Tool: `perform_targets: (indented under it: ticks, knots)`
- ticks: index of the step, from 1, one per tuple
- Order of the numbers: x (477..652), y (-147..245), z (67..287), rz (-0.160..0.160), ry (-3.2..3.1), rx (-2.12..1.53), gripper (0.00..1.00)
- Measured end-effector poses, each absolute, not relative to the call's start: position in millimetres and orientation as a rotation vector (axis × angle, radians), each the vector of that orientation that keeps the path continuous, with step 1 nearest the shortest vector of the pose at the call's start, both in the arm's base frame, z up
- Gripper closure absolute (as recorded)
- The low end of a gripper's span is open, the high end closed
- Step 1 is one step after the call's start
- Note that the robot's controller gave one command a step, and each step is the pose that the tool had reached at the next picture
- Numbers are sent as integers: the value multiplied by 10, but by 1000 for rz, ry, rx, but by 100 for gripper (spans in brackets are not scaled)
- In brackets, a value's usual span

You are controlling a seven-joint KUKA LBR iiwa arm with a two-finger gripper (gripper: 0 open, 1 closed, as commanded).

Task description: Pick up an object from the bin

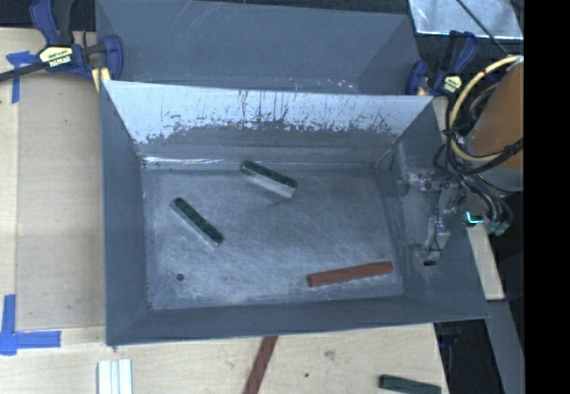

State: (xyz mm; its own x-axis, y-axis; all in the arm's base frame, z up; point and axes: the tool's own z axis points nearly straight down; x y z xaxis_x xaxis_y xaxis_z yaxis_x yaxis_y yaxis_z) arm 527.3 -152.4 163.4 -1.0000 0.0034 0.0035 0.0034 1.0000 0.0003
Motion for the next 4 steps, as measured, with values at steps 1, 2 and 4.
perform_targets:
  ticks: [1,2,4]
  knots:
    - [5293,-1520,1670,2,-3145,-1,0]
    - [4963,-1177,960,0,-3135,221,100]
    - [4967,-1179,963,2,-3136,224,0]
